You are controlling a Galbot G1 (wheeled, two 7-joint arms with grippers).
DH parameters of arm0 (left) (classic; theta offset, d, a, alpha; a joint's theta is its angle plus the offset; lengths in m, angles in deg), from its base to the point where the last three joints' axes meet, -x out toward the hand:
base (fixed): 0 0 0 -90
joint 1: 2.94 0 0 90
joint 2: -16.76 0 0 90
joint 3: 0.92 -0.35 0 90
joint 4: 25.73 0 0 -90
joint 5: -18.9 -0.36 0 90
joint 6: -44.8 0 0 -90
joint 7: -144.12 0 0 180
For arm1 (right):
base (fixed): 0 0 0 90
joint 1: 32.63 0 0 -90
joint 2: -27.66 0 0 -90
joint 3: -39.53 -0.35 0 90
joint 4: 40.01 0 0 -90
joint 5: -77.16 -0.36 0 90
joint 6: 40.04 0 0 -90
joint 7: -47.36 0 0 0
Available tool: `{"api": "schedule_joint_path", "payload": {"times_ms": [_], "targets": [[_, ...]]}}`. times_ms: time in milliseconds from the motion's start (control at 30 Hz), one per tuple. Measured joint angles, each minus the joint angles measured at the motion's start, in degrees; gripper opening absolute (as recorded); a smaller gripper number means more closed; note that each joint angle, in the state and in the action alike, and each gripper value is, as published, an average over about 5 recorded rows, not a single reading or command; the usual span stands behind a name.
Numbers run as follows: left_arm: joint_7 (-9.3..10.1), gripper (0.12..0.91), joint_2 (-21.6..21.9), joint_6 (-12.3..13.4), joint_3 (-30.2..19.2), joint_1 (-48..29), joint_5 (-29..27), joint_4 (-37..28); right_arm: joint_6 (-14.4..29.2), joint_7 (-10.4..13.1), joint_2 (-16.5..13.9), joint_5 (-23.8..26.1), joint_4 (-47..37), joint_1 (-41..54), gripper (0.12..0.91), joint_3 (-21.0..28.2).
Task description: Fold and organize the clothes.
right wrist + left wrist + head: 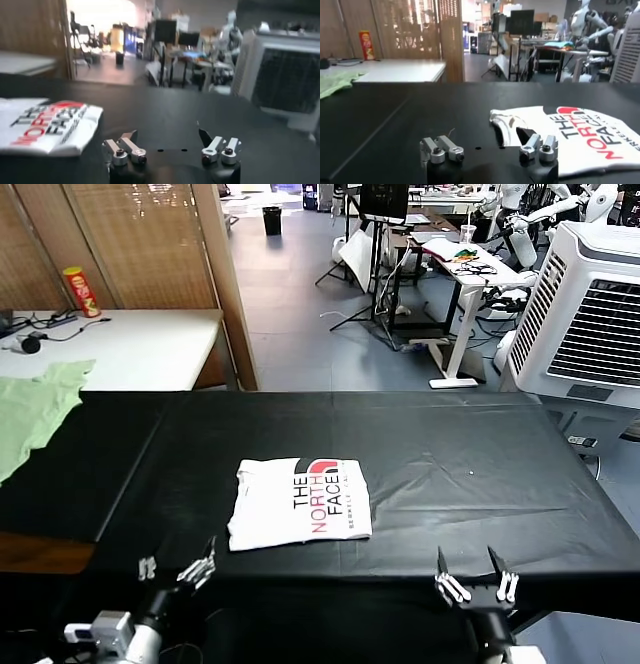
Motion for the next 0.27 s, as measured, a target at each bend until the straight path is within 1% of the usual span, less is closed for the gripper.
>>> {"api": "schedule_joint_path", "payload": {"times_ms": [100,267], "targets": [[-0.8,0.798,0.2,-0.9,1.4,1.5,2.0,0.9,-1.2,0.6,0.2,-0.9,1.3,-2.3,0.798,0.1],[-1.67,0.798,0.3,-0.9,3.3,3.4,2.8,1.7,-1.3,0.7,0.2,-0.9,2.1,-3.7,0.798,0.0]]}}
